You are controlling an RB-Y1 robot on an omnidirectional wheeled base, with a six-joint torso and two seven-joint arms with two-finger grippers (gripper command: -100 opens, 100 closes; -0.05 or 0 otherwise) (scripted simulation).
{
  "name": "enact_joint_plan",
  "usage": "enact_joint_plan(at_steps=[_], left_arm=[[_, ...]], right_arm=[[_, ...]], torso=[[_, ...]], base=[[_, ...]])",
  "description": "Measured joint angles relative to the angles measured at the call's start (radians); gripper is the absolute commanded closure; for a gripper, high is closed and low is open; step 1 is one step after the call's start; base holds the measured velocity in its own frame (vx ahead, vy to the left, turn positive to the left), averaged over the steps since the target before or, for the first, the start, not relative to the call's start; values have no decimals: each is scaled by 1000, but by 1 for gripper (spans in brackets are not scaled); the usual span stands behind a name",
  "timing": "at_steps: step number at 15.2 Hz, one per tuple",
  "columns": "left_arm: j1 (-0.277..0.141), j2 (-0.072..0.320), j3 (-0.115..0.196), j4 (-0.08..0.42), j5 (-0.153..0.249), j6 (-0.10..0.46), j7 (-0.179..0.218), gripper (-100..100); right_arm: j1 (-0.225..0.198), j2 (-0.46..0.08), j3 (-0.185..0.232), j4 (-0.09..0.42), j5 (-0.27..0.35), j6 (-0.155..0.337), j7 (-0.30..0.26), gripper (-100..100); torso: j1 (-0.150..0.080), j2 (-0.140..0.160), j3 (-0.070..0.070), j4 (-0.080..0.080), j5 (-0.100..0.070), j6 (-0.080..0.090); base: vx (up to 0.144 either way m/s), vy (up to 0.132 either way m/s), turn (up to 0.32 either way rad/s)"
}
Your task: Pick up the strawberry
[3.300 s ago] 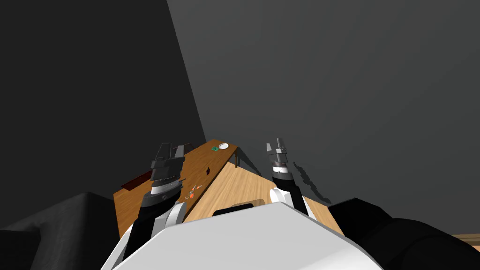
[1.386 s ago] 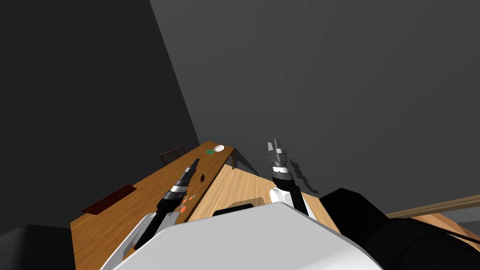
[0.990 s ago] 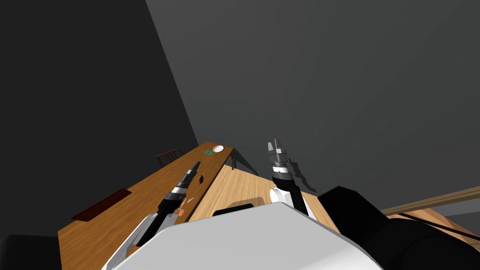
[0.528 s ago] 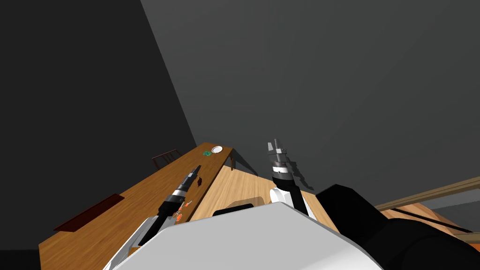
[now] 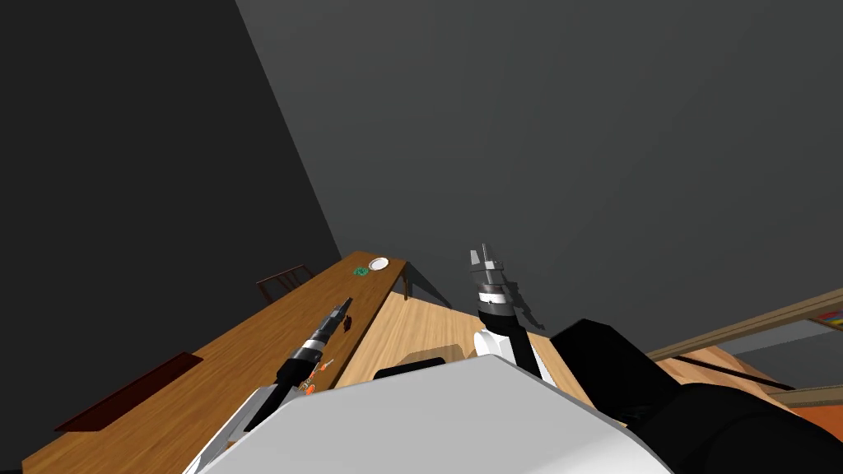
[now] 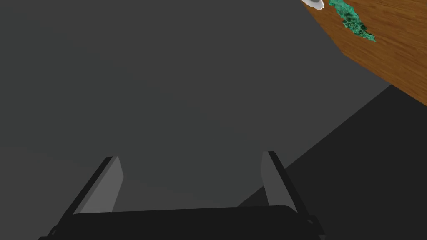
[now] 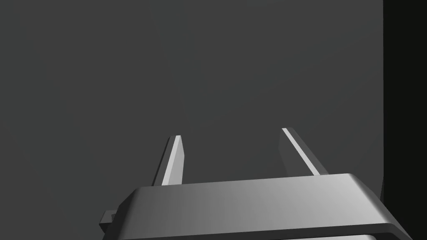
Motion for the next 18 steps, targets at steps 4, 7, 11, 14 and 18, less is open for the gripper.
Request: enact_joint_plan(at_steps=[4,7,11,14,18], left_arm=[[-14,12,-1,76,-16,11,-16,-100],[-26,18,-1,135,-26,15,-28,-100],[-41,17,-2,211,-41,13,-51,-100],[-53,23,-3,263,-50,18,-59,-100],[-69,26,-4,330,-63,21,-75,-100]], right_arm=[[0,0,0,0,0,0,0,0],[0,0,0,0,0,0,0,0],[0,0,0,0,0,0,0,0],[0,0,0,0,0,0,0,0],[0,0,0,0,0,0,0,0]], torso=[[0,0,0,0,0,0],[0,0,0,0,0,0],[0,0,0,0,0,0],[0,0,0,0,0,0],[1,-1,-1,-1,1,0]], base=[[27,10,-53],[24,9,-46],[21,10,-47],[19,6,-40],[20,9,-47]])
